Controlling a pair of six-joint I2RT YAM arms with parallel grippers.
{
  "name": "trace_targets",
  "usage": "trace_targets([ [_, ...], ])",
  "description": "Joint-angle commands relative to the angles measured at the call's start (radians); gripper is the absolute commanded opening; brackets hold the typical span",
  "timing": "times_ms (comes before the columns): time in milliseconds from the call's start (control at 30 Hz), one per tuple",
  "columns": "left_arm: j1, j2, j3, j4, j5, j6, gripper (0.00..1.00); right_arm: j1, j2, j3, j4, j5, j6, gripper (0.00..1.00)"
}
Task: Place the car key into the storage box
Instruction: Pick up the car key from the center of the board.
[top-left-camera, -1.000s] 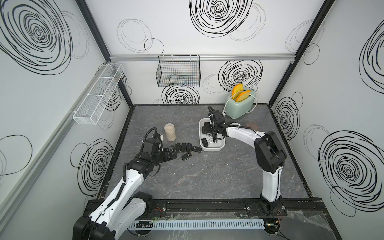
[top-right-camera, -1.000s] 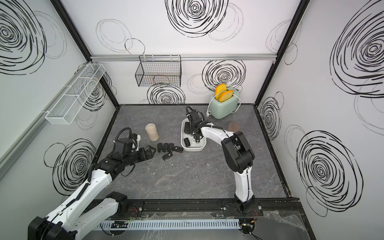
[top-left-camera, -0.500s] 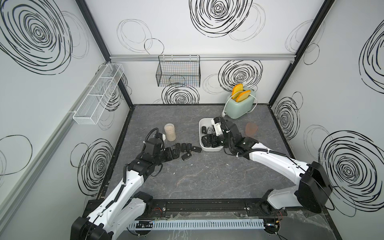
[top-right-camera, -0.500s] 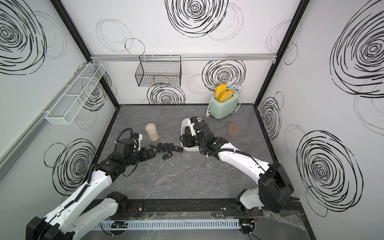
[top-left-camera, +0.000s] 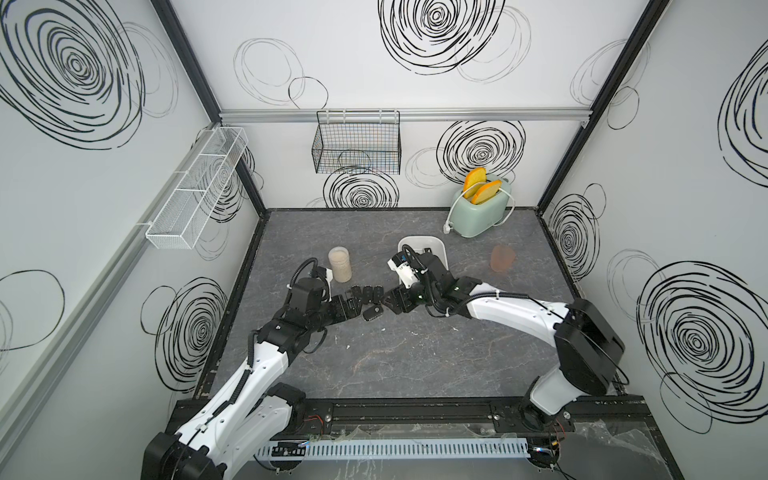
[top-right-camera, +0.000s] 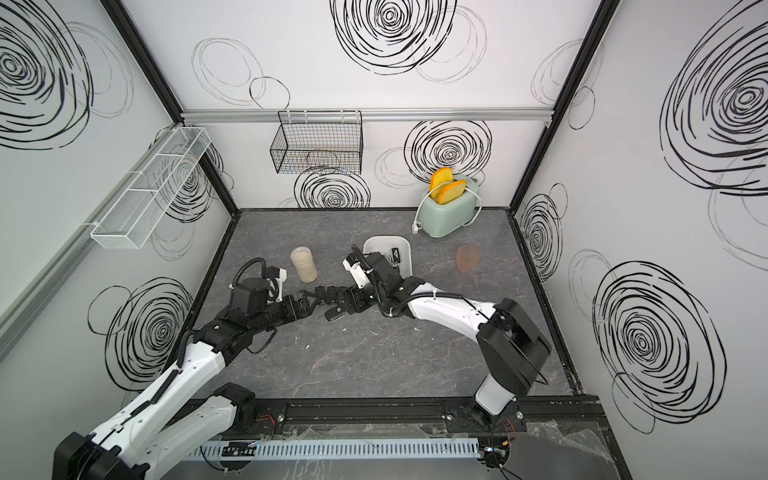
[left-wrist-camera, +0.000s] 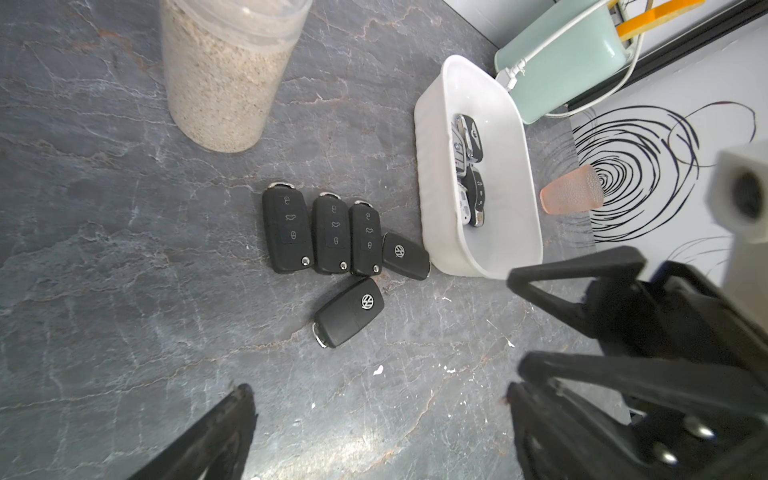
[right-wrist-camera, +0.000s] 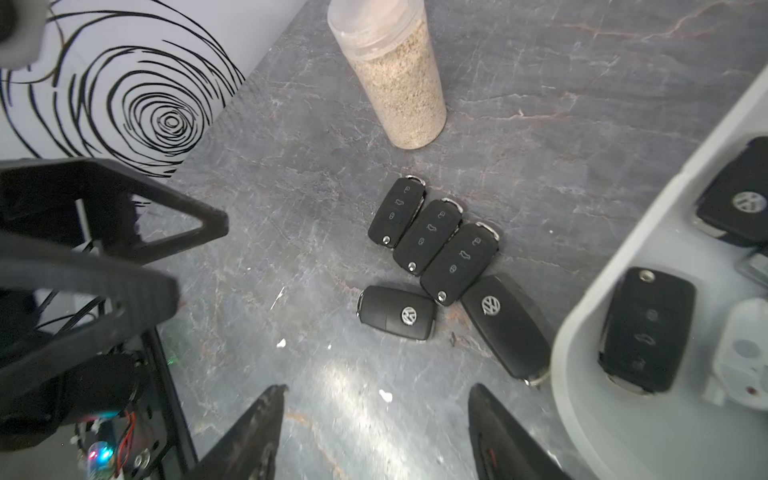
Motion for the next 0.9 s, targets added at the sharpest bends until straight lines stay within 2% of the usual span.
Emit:
trace_targets([
  [0,0.029,0.017,-0.036,0.107,0.031,-0.017,0.98,0.007,0.078,0.084,-0.031,0.001,-0.072,0.69],
  [233,0.100,0.067,-0.068,0.206,0.068,-0.037,0.98,0.007,0.273,0.265,-0.124,0.160,-0.111,0.64],
  [467,0.144,0.090,-0.084,0.222,0.107,-0.018,0.98,0.004,0.389,0.400,-0.227,0.270,-0.163,0.62],
  [633,0.146,0.066,-0.122,0.227,0.108,-0.025,0.98,0.004,0.413,0.413,-0.257,0.330,-0.165,0.59],
  [867,0.146,0.054,-0.137,0.215,0.117,-0.016,0.98,0.005,0.416,0.394,-0.260,0.308,-0.156,0.59],
])
